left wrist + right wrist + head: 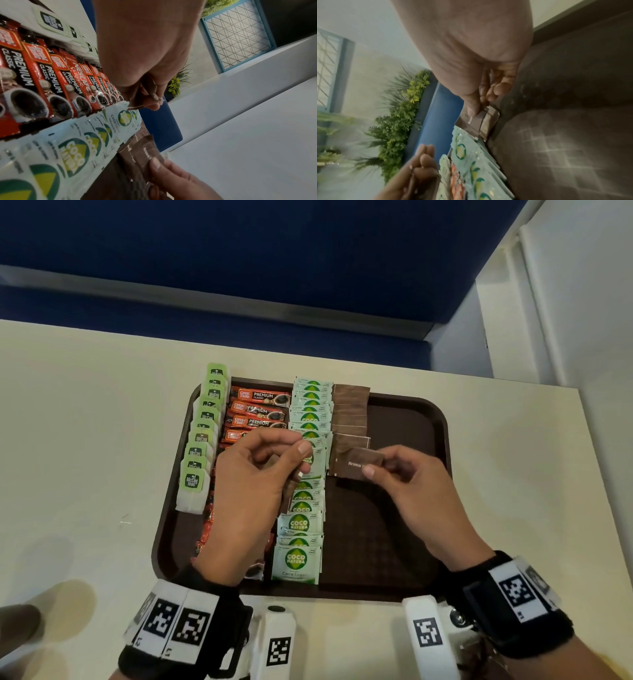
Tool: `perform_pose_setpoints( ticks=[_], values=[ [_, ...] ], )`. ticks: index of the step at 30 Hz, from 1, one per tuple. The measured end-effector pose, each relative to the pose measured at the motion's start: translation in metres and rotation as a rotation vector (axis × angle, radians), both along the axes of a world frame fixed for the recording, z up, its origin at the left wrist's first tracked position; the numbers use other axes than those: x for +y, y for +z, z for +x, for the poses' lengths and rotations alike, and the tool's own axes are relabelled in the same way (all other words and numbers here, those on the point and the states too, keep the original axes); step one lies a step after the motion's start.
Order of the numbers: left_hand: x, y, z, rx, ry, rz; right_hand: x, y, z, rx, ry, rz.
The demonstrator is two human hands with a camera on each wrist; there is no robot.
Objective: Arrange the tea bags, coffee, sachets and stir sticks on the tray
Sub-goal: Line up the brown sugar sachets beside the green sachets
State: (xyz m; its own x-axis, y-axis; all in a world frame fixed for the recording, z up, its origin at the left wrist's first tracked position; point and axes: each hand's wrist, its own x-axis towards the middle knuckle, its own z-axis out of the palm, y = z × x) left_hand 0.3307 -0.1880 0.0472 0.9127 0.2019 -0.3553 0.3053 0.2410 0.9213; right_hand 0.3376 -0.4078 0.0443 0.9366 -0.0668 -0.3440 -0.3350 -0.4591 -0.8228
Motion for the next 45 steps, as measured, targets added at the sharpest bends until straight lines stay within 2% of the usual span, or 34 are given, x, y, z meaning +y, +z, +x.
perform_pose_setpoints(
  ticks=[5,11,20,24,25,27,30,32,35,38,41,45],
  values=[
    [0.005,-0.002,0.0,0.0,-0.003,0.002,0.007,-0.023,-0.005,-0.062,0.005,-0.126],
    [0.008,-0.001,0.0,0.001,0.004,-0.003,0.013,-0.033,-0.009,-0.144,-0.053,-0.151],
    [0.008,-0.001,0.0,-0.006,0.011,0.013,0.011,-0.036,-0.007,-0.142,-0.063,-0.174],
    [0.005,-0.001,0.0,-0.001,0.008,-0.002,0.012,-0.022,-0.011,-0.145,-0.127,-0.217],
    [0.004,0.0,0.0,0.005,0.007,-0.011,0.014,-0.014,-0.013,-0.149,-0.15,-0.191],
    [-0.001,0.002,0.001,0.016,0.01,-0.041,0.023,0.007,-0.016,-0.097,-0.175,-0.019],
    [-0.013,0.007,0.002,0.033,0.004,-0.143,0.046,0.033,-0.023,0.115,-0.096,0.312],
    [-0.02,0.013,0.002,0.048,-0.017,-0.238,0.059,0.042,-0.026,0.226,-0.058,0.481],
    [-0.024,0.021,0.004,0.033,-0.037,-0.326,0.063,0.047,-0.025,0.27,-0.123,0.655],
    [-0.022,0.02,0.006,-0.037,-0.055,-0.276,0.054,0.045,-0.021,0.232,-0.204,0.666],
    [-0.016,0.021,0.007,0.001,-0.099,-0.21,0.044,0.045,-0.018,0.189,-0.22,0.623],
    [-0.005,0.02,0.002,0.053,-0.353,0.052,0.038,0.045,-0.017,0.135,-0.235,0.517]
  ],
)
